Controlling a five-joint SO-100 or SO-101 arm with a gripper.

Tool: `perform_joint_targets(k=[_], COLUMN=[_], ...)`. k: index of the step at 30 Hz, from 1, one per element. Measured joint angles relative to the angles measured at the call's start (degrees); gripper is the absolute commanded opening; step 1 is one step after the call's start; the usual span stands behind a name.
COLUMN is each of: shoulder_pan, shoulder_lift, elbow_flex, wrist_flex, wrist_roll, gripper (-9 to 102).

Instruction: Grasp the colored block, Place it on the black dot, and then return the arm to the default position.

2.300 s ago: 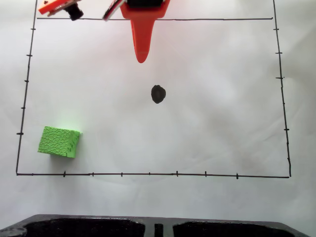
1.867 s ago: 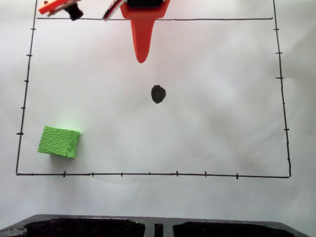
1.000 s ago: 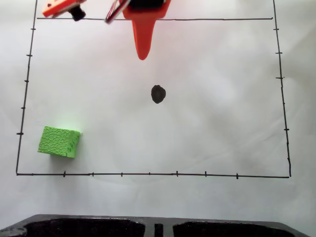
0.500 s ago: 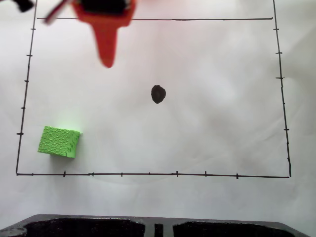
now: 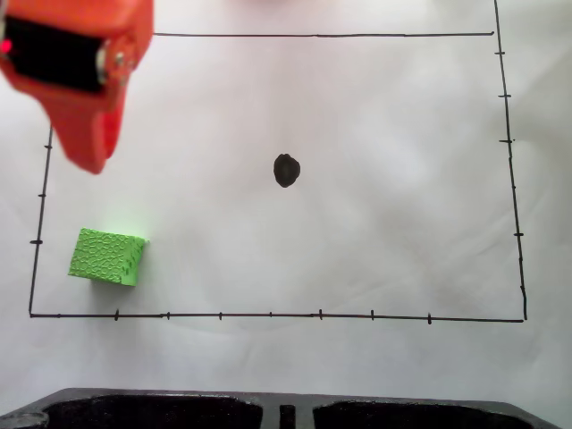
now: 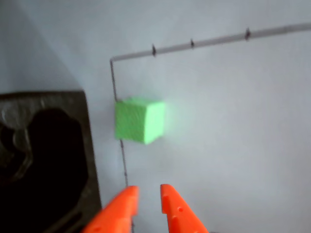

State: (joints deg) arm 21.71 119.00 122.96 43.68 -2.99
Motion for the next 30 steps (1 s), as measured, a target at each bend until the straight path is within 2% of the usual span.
perform_joint_targets(k=[4, 11, 16, 30], shoulder_pan=[0.0, 1.1, 2.1, 2.2], shoulder_lift=[-3.6, -12.7, -17.9, -31.6], elbow_flex=[-3.8, -12.0, -14.5, -24.1], wrist_flex=[1.6, 5.8, 6.7, 7.5], wrist_roll=[-0.5, -0.6, -1.9, 4.5], gripper=[15, 30, 35, 36])
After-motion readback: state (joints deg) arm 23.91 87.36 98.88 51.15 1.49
